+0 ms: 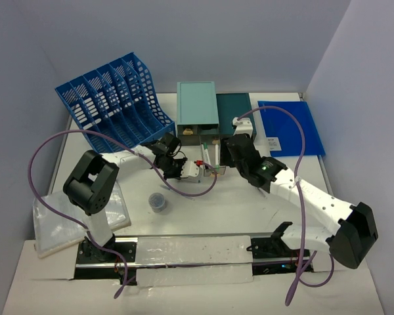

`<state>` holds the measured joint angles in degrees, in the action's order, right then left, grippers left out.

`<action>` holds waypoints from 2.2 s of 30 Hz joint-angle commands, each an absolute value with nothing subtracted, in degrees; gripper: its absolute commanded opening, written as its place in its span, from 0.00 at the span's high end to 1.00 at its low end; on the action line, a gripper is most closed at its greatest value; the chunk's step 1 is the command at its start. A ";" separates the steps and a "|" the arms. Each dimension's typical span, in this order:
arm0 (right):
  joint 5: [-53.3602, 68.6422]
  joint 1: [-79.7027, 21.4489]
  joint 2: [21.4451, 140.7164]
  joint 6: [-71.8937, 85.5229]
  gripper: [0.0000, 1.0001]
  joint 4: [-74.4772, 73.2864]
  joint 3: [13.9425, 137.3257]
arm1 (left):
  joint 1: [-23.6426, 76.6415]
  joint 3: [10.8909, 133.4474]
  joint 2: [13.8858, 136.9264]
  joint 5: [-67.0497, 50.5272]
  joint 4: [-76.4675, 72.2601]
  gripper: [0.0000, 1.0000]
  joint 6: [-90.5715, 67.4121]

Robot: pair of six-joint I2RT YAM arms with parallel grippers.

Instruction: Organize the desk

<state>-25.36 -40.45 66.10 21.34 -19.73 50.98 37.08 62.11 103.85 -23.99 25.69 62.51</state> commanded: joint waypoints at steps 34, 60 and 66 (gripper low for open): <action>-18.36 -39.99 60.66 23.82 0.28 -19.34 52.33 | 27.66 55.82 82.44 -19.86 26.41 1.00 46.36; -2.63 -47.03 62.31 29.38 0.06 14.79 51.27 | 27.08 68.62 70.81 -39.83 21.49 1.00 11.62; -2.96 -47.37 67.08 31.72 0.11 18.64 53.33 | 27.16 67.82 69.75 -42.05 20.04 1.00 9.20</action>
<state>-3.57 -46.96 64.80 29.54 11.83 50.47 27.27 67.42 71.90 -38.19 23.60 12.37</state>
